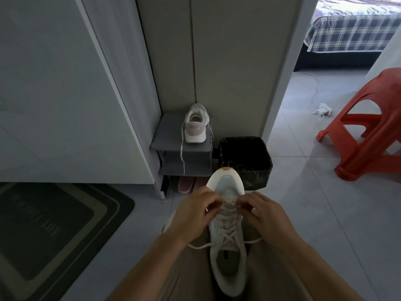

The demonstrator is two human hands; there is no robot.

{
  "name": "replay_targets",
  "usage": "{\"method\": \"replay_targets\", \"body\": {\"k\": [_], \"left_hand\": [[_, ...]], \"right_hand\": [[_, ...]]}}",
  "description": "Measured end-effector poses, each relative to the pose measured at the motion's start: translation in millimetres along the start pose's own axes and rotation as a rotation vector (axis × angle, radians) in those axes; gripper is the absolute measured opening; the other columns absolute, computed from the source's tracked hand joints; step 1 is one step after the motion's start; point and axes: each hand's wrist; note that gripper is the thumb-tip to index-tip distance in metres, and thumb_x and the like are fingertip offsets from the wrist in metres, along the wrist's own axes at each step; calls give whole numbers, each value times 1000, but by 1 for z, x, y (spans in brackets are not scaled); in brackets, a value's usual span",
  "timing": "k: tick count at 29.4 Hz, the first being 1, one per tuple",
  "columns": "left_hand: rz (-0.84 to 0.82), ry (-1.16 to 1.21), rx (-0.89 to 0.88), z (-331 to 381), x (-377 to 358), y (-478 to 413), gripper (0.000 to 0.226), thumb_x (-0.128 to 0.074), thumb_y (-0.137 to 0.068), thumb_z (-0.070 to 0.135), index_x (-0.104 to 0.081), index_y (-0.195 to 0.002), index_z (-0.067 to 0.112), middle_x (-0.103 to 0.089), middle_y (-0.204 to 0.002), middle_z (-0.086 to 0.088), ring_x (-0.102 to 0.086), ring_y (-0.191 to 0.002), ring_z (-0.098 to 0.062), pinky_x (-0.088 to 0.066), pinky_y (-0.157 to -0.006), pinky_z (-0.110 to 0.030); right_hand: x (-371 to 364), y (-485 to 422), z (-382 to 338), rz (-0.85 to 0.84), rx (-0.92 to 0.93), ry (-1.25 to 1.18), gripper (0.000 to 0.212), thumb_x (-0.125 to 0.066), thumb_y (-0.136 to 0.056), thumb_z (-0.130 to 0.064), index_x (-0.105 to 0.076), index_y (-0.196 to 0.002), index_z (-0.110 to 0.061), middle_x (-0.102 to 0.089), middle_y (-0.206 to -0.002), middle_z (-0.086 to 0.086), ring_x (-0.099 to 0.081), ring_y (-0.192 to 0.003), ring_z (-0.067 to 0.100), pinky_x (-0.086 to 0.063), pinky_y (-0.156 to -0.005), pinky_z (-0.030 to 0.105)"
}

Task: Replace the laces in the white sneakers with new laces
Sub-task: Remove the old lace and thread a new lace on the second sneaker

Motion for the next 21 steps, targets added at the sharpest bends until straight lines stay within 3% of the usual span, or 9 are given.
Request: {"method": "replay_targets", "body": {"k": [3, 4, 7, 9, 12, 14, 17, 19, 21], "left_hand": [[6, -247, -186, -1, 2, -6, 19, -49, -81, 28, -63, -79, 17, -56, -77, 9, -53, -58, -2, -43, -48, -14], [26, -231, -178, -1, -2, -3, 19, -48, -80, 29, -62, -79, 18, -57, -78, 7, -53, -59, -3, -41, -48, -13], [137, -22, -82, -3, -15, 6, 8, -52, -83, 26, -55, -89, 23, -60, -86, 5, -53, -72, -2, -42, -60, -12], [205, 49, -43, -6, -21, 17, 8, -53, -84, 26, -54, -92, 26, -59, -90, 7, -54, -80, -2, -43, -68, -10], [154, 36, -42, -10, -19, 28, 12, -51, -86, 30, -60, -93, 25, -57, -94, 13, -55, -85, 1, -43, -73, -9], [96, -80, -126, -11, -13, 24, 18, -50, -87, 29, -64, -91, 19, -61, -91, 8, -57, -79, -2, -46, -67, -12], [36, -207, -202, -10, -10, 10, 15, -51, -82, 25, -63, -82, 15, -61, -79, 6, -56, -63, -4, -45, -52, -16], [61, -45, -71, -8, -12, 11, 3, -58, -81, 17, -59, -78, 16, -56, -76, 12, -54, -65, -5, -42, -55, -11], [140, 145, 129, -7, -18, 19, 12, -66, -79, 8, -58, -78, 17, -54, -75, 17, -55, -75, -7, -42, -62, -9]], "right_hand": [[5, -5, 3, -38, 162, 217, 9, -63, -75, -26, -68, -81, -21, -65, -76, -7, -62, -64, 8, -46, -56, 11], [1, -5, 4, -20, 187, 243, 9, -62, -73, -27, -67, -78, -21, -64, -74, -7, -62, -62, 8, -44, -55, 10], [-8, -2, 2, 21, 40, 74, 8, -58, -89, -21, -63, -89, -16, -54, -86, -9, -55, -76, 7, -36, -70, 3], [-13, 4, 8, 54, -47, -1, 11, -55, -90, -22, -60, -95, -14, -49, -93, -11, -49, -82, 4, -37, -70, 4], [-10, 11, 9, 75, -27, -95, 10, -63, -83, -19, -67, -92, -14, -59, -93, -8, -56, -76, 0, -44, -73, 2], [-10, 11, 7, 74, 57, 8, 7, -65, -82, -18, -69, -86, -13, -63, -87, -4, -59, -69, 1, -42, -70, 0], [-14, 9, 4, 64, 123, 181, 11, -63, -71, -26, -65, -76, -16, -63, -75, -4, -54, -62, 1, -42, -61, 6], [-17, 9, 6, 106, 96, 129, 12, -60, -72, -29, -62, -76, -17, -60, -74, -5, -48, -63, -1, -44, -56, 7], [-18, 11, 5, 143, 65, 70, 11, -60, -75, -27, -61, -78, -16, -60, -75, -5, -47, -62, -1, -42, -54, 5]]}}
Point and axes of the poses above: each hand's wrist, its own y-axis away from the middle knuckle, its own x-axis out of the back of the hand, z = x × y
